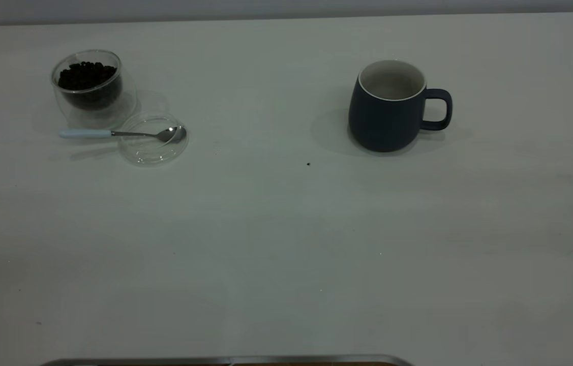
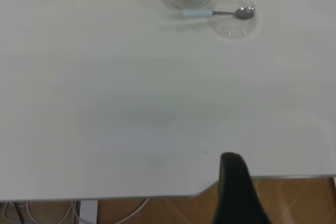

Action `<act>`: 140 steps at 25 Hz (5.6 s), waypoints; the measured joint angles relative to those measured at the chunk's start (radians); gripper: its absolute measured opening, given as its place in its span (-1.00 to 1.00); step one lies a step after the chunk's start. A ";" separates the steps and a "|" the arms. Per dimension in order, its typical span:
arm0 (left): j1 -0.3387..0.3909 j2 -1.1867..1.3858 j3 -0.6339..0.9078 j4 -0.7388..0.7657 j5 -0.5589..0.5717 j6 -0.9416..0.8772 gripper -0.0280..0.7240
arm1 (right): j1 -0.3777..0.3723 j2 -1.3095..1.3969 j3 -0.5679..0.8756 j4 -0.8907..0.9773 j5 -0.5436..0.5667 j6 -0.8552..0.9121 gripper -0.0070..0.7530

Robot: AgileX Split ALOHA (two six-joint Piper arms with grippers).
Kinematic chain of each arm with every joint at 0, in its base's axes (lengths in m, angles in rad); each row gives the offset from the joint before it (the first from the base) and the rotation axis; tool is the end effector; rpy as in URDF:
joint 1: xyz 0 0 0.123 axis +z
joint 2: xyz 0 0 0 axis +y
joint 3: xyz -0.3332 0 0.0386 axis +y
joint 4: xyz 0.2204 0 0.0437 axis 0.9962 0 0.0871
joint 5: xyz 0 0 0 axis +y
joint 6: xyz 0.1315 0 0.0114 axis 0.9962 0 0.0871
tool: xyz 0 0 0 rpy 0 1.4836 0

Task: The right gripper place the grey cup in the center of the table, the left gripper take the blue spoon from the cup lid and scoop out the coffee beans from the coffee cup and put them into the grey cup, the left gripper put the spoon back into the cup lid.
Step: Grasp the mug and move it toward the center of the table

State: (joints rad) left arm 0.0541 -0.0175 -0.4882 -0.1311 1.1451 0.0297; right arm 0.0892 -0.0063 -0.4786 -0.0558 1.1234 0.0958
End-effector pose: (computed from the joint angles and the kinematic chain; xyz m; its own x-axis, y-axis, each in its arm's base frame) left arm -0.0495 -0.0184 0.2323 -0.5221 -0.0528 -0.8513 0.0348 0.9959 -0.0832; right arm -0.0457 -0.0108 0.2318 -0.5232 0.0250 -0.8519 -0.0089 0.9994 0.0348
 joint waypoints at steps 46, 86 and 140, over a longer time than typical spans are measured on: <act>0.000 0.000 0.000 0.000 0.000 0.001 0.45 | 0.000 0.063 0.000 0.153 -0.006 -0.086 0.01; 0.000 0.000 0.000 0.000 0.000 0.001 0.44 | 0.000 2.098 -0.668 0.866 -0.707 -2.147 0.46; 0.000 0.000 0.000 0.000 0.000 0.000 0.44 | 0.306 2.407 -1.050 1.140 -0.601 -2.038 0.34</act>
State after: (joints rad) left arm 0.0541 -0.0175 -0.4882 -0.1311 1.1451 0.0295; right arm 0.3954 2.4004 -1.5289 1.0838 0.5223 -1.9426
